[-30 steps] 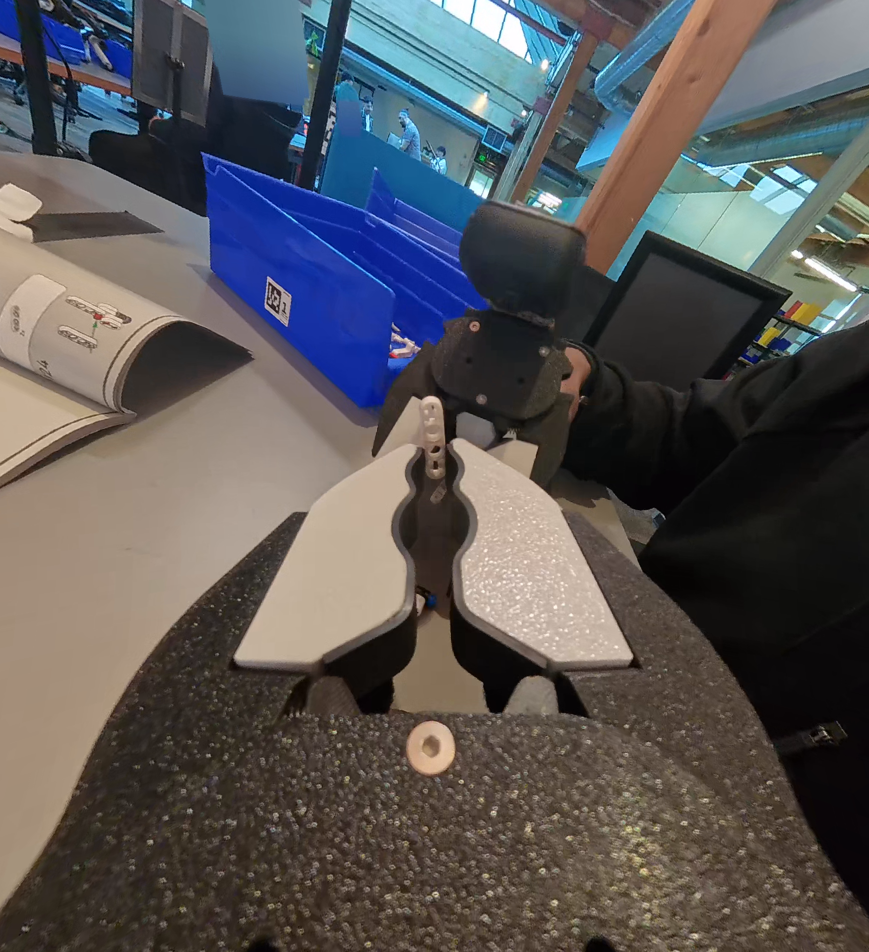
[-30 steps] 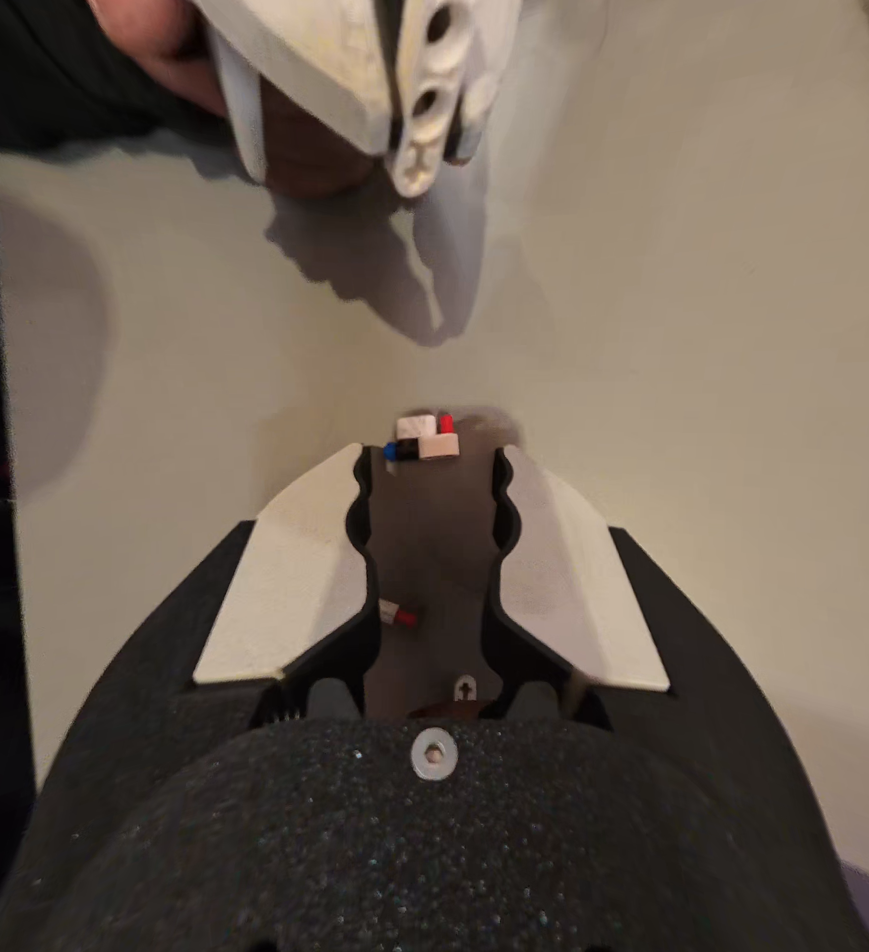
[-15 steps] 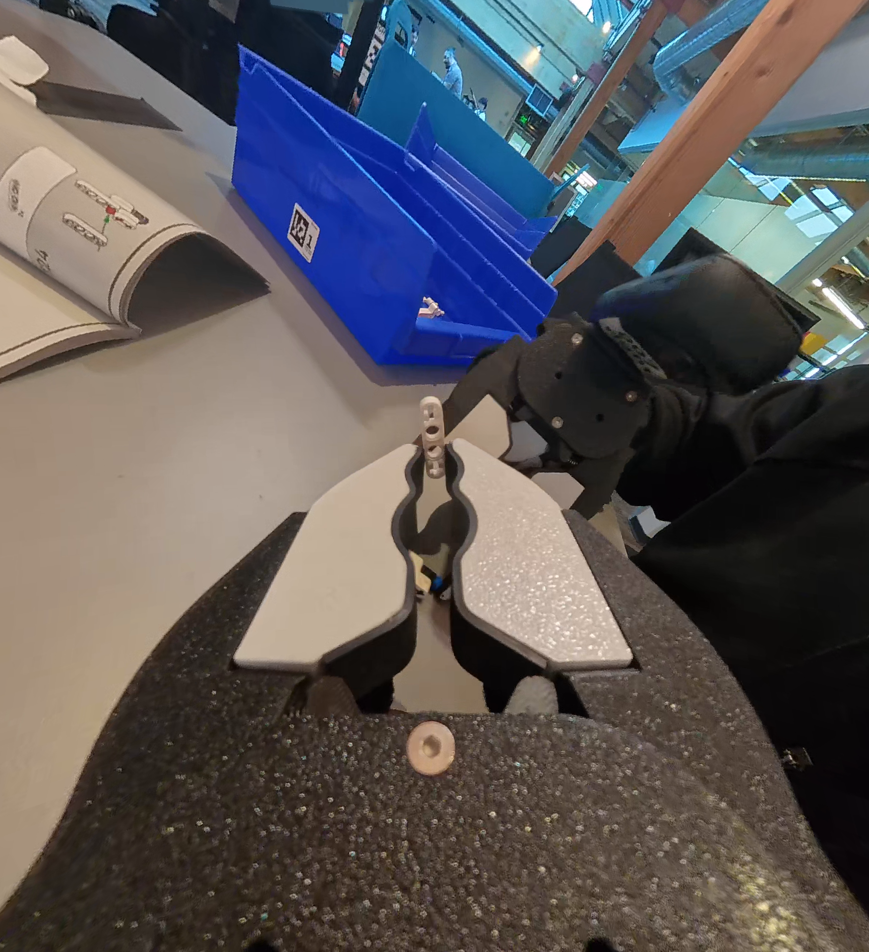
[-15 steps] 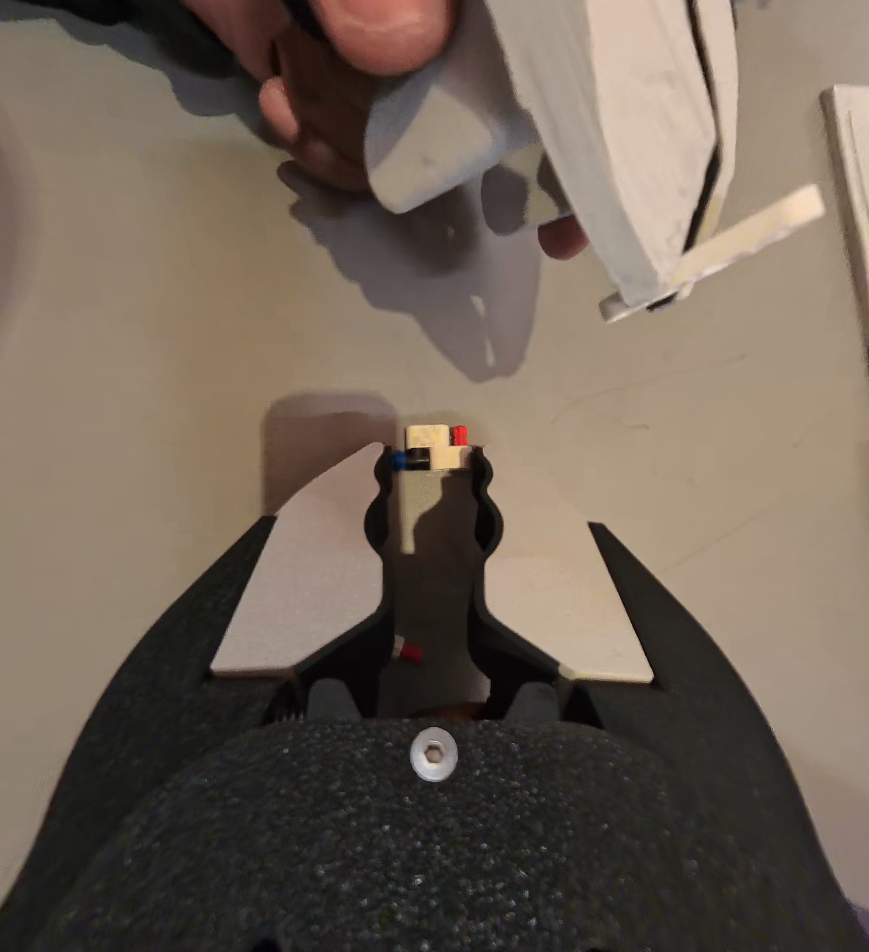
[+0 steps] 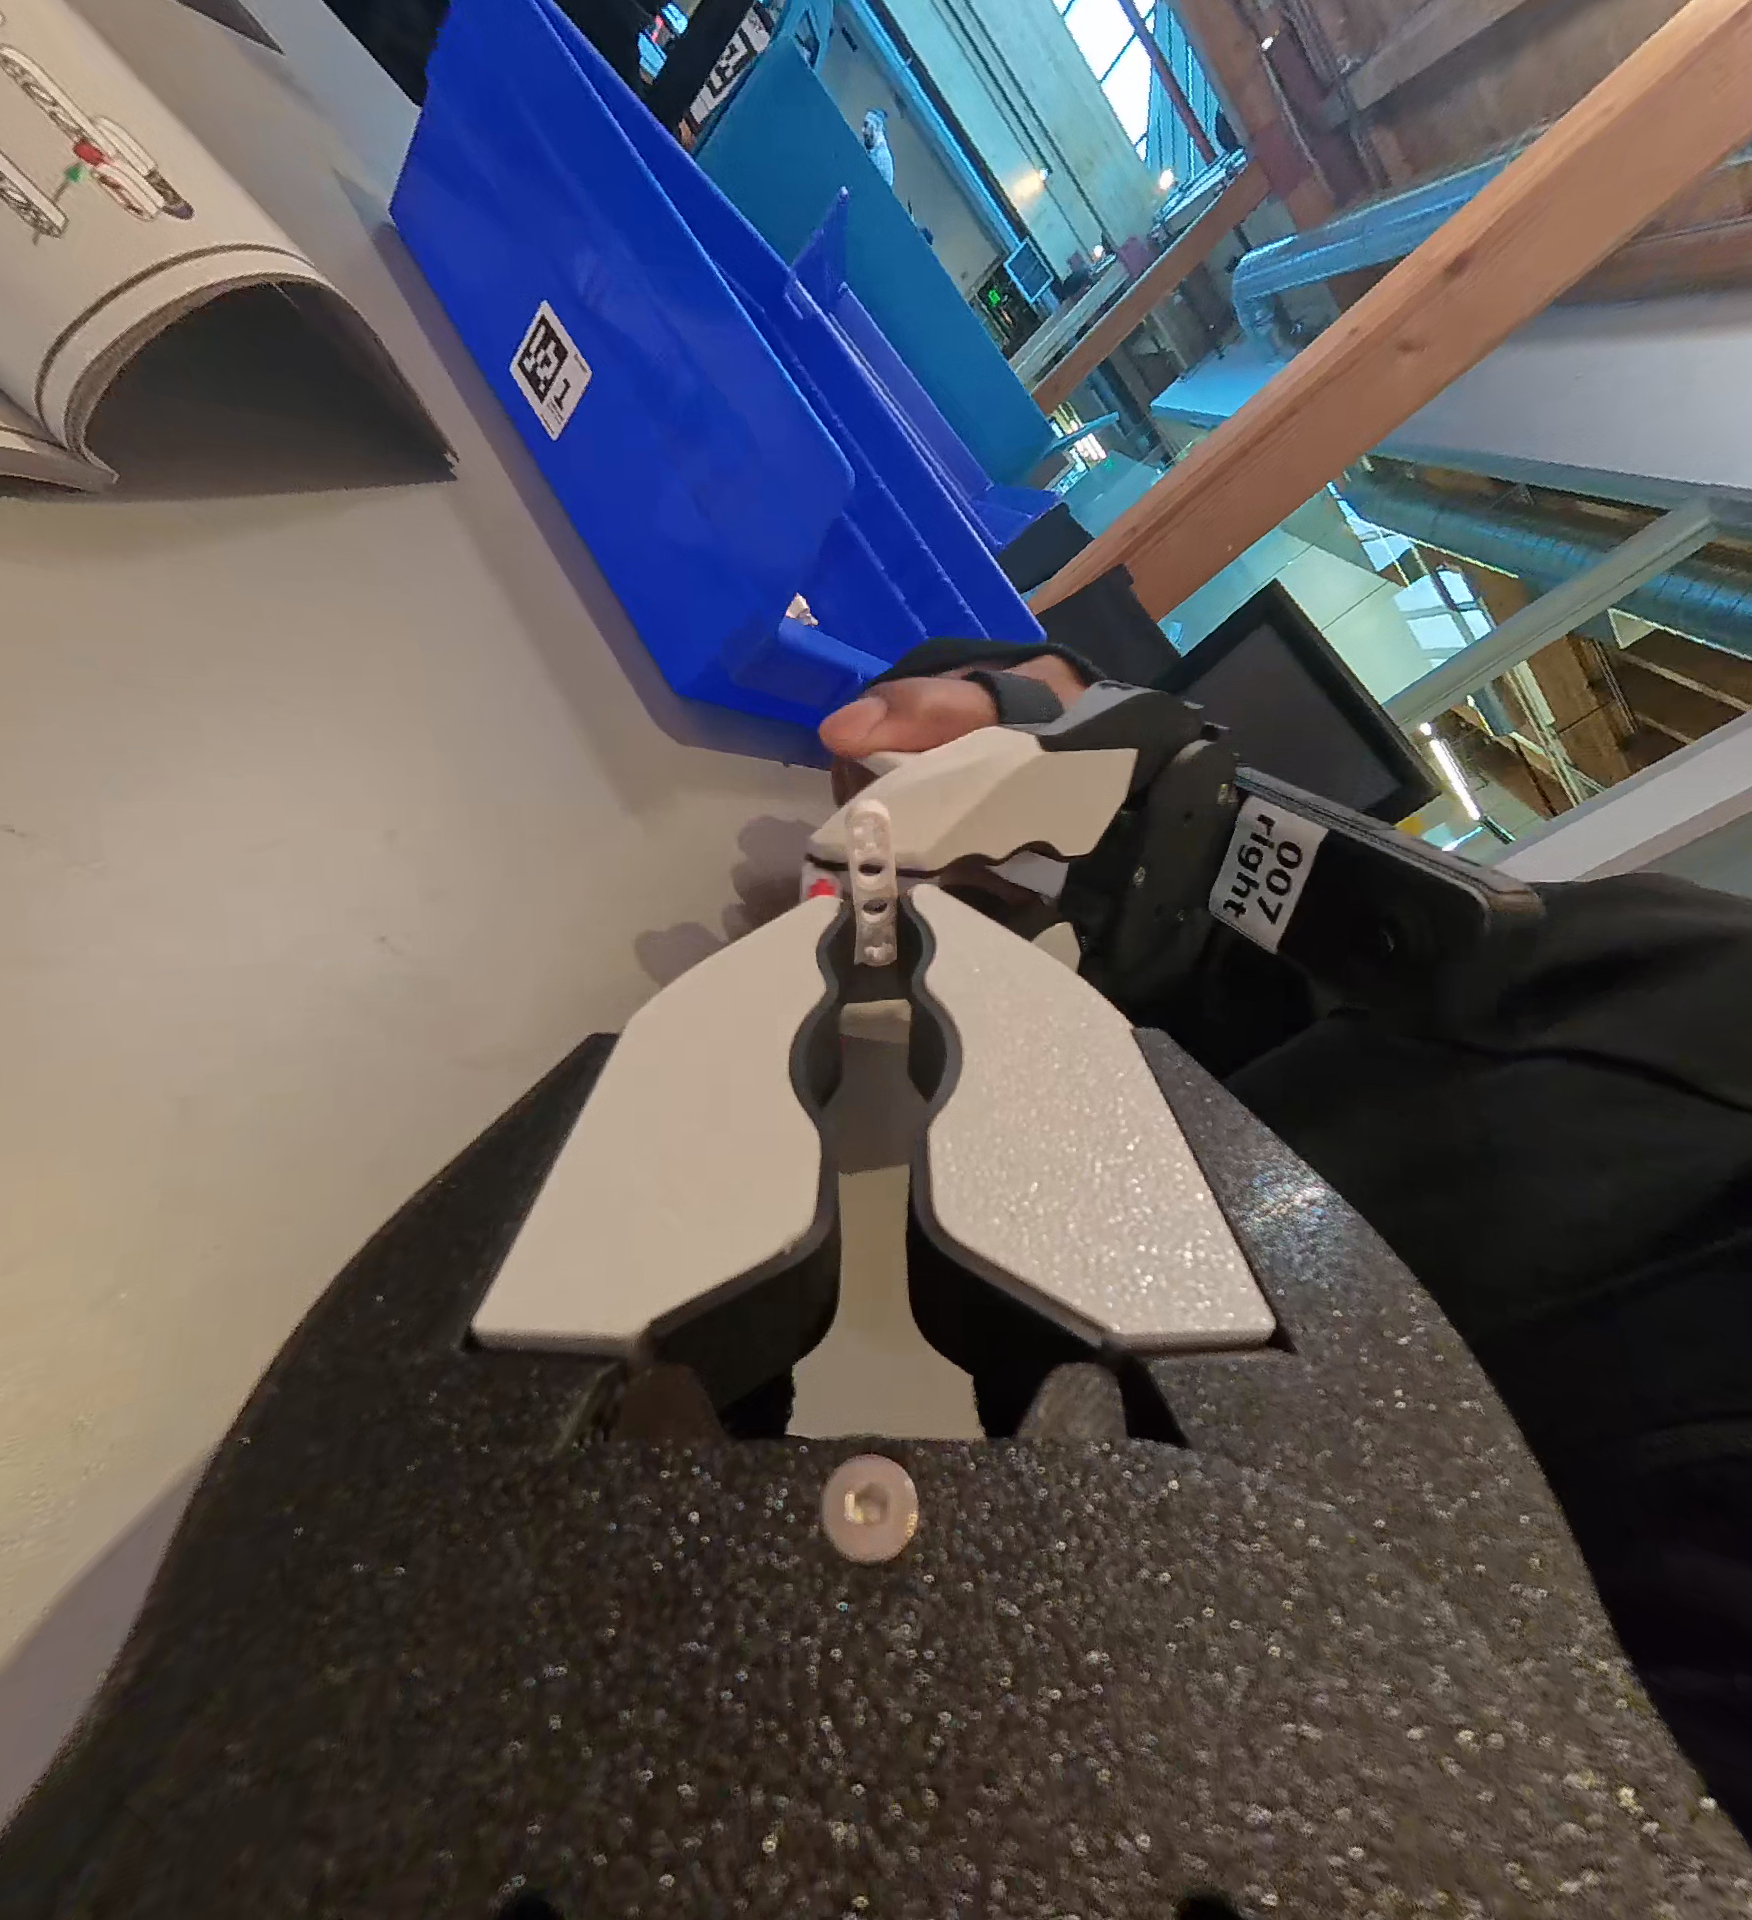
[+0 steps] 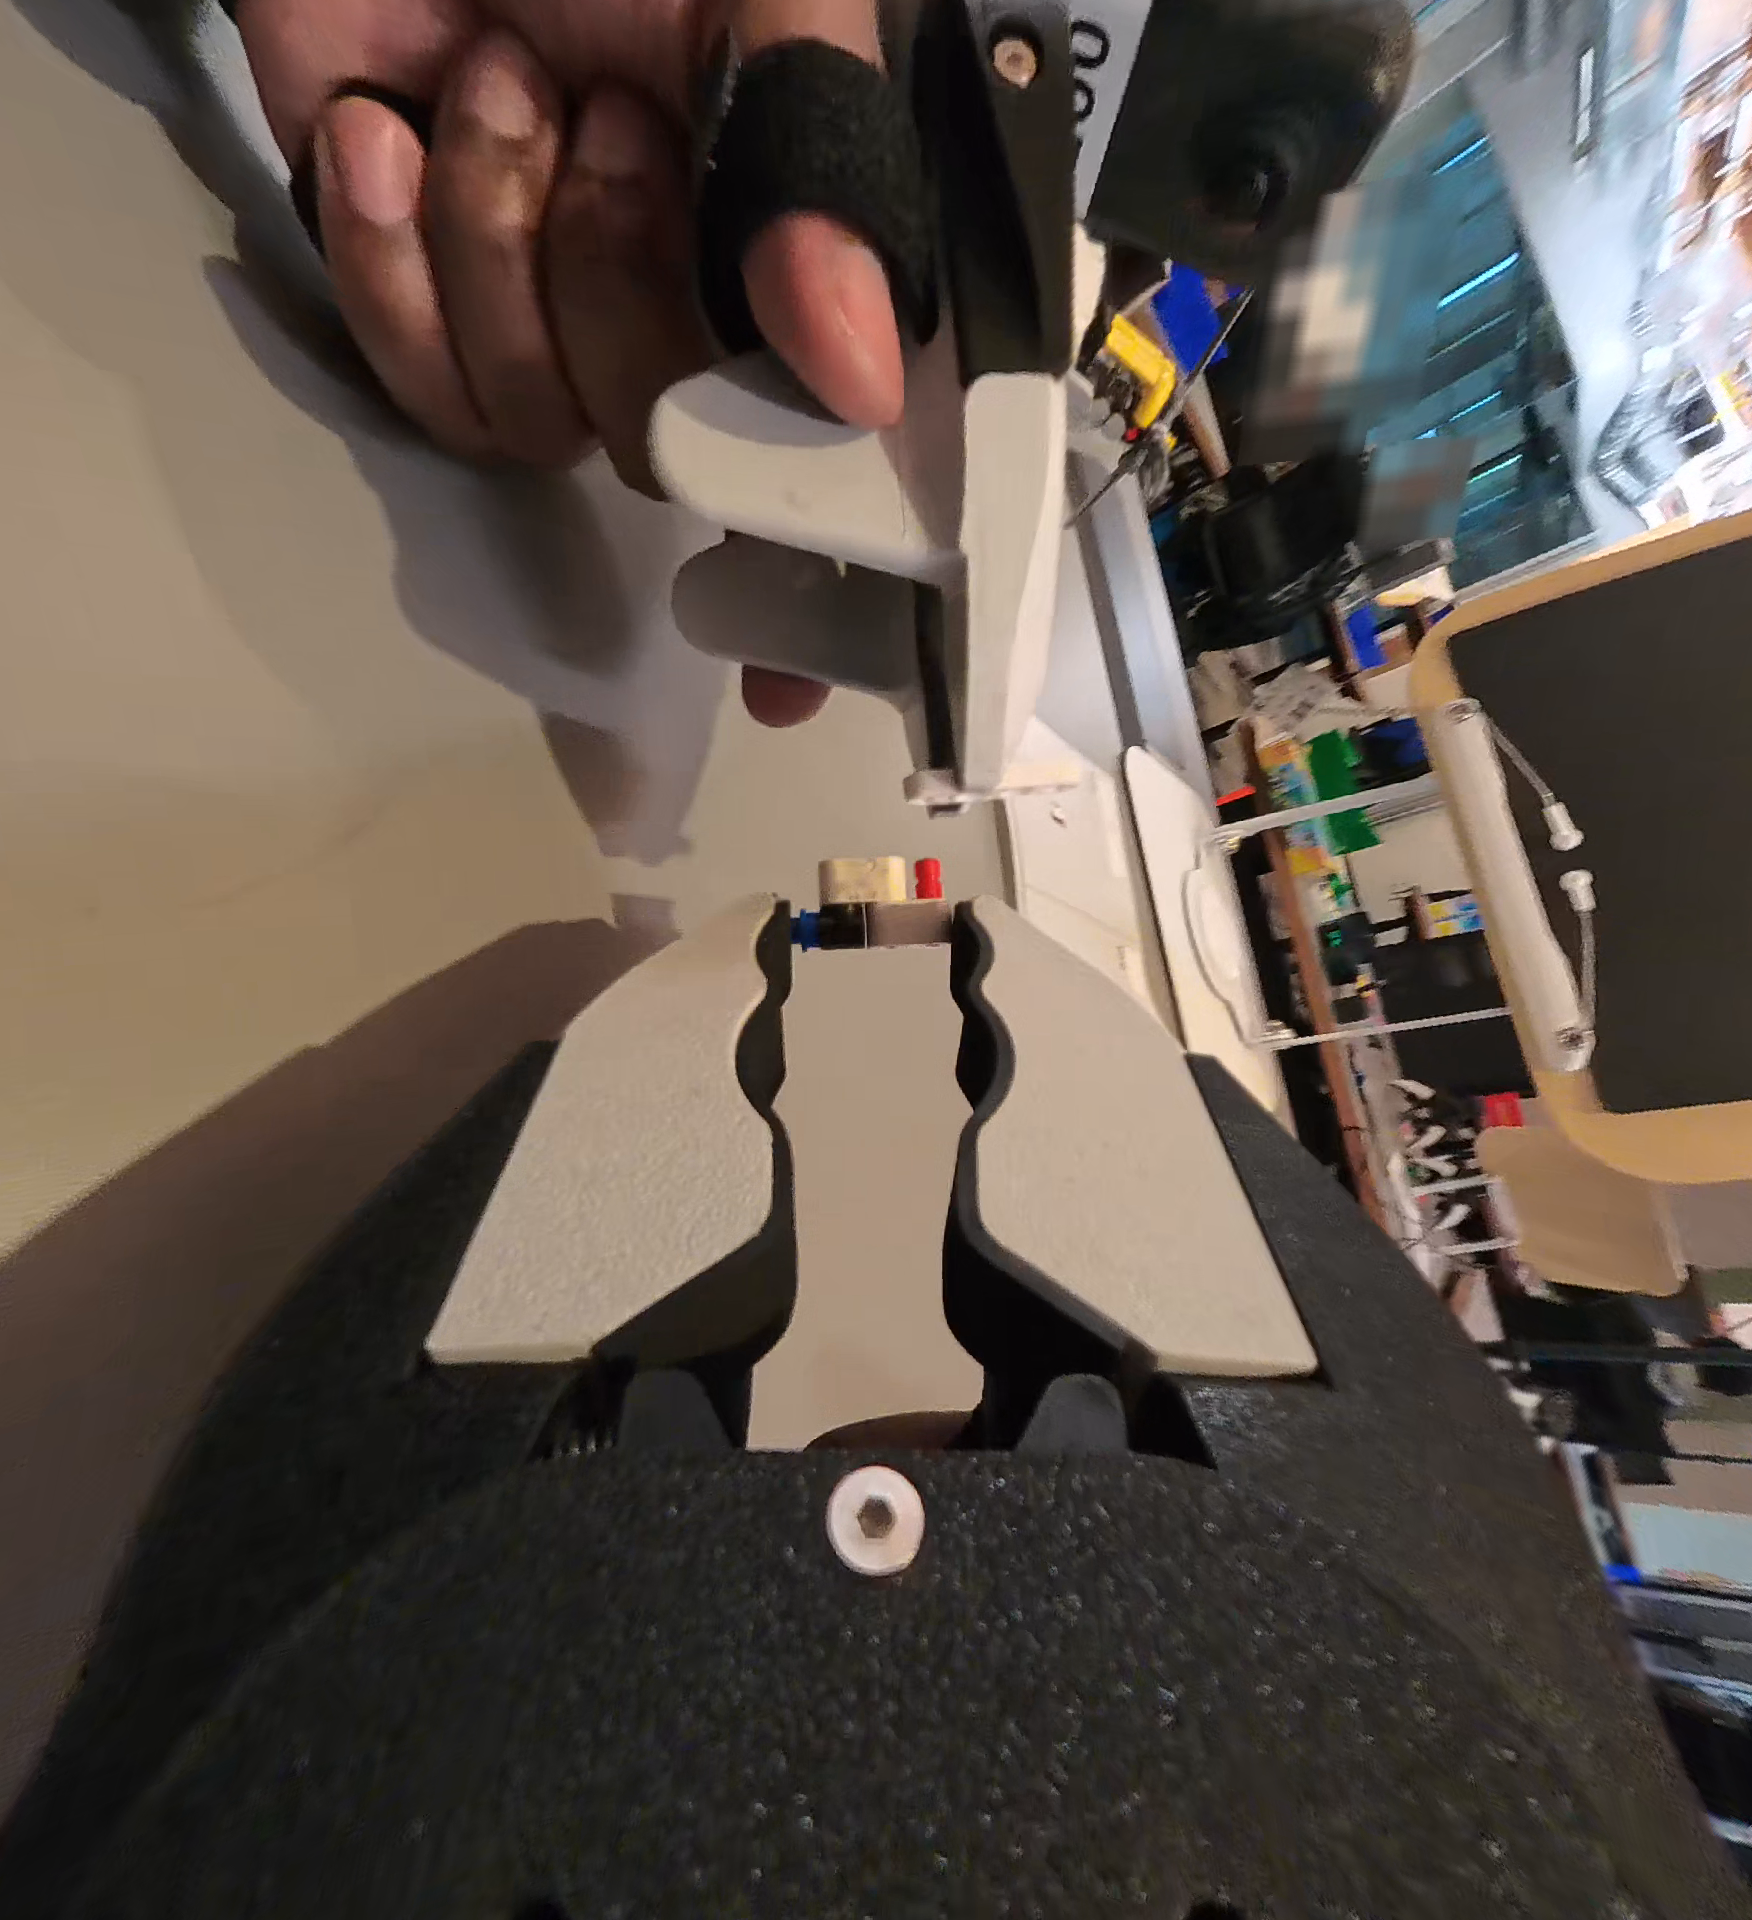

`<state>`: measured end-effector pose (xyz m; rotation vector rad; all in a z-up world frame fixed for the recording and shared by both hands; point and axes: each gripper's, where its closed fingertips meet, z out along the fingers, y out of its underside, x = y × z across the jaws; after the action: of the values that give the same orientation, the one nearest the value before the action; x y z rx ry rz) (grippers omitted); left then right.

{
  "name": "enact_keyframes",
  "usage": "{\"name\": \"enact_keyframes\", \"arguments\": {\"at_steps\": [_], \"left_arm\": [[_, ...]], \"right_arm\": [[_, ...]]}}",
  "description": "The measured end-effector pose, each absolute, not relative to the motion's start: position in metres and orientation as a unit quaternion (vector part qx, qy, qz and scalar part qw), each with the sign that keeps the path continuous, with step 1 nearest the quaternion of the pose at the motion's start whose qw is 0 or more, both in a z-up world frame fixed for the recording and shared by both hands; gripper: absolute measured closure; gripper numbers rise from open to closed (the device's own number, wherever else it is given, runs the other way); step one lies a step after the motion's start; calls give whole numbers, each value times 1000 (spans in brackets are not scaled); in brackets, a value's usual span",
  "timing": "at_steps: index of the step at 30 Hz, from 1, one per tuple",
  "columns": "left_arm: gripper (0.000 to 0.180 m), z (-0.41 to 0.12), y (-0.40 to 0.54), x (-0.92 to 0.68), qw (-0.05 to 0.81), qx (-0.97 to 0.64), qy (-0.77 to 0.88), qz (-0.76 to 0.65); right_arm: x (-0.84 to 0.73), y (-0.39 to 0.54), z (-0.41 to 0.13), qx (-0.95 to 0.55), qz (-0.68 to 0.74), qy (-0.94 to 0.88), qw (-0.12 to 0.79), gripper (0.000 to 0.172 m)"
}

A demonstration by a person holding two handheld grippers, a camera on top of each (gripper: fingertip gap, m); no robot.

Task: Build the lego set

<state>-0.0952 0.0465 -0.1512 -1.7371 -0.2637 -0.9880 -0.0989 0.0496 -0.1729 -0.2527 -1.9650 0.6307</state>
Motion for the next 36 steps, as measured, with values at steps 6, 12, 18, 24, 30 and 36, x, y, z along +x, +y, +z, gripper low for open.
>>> {"name": "enact_keyframes", "arguments": {"at_steps": [6,12,18,24,30,36], "left_arm": [[173,-153,49,-94,539,-739,-103,-391],[173,-150,49,-93,540,-729,-106,-407],[173,-144,49,-88,542,-707,-111,-441],[173,-139,51,-90,560,-690,-122,-442],[173,-138,53,-93,577,-686,-130,-424],[173,-138,55,-93,588,-691,-126,-401]], "right_arm": [[-93,44,-168,-86,266,-810,516,143],[-89,43,-160,-70,270,-801,530,143],[-89,43,-159,-70,266,-802,531,143],[-88,44,-154,-88,283,-797,526,143],[-89,44,-152,-111,296,-797,515,143],[-90,46,-153,-141,316,-799,492,143]]}}
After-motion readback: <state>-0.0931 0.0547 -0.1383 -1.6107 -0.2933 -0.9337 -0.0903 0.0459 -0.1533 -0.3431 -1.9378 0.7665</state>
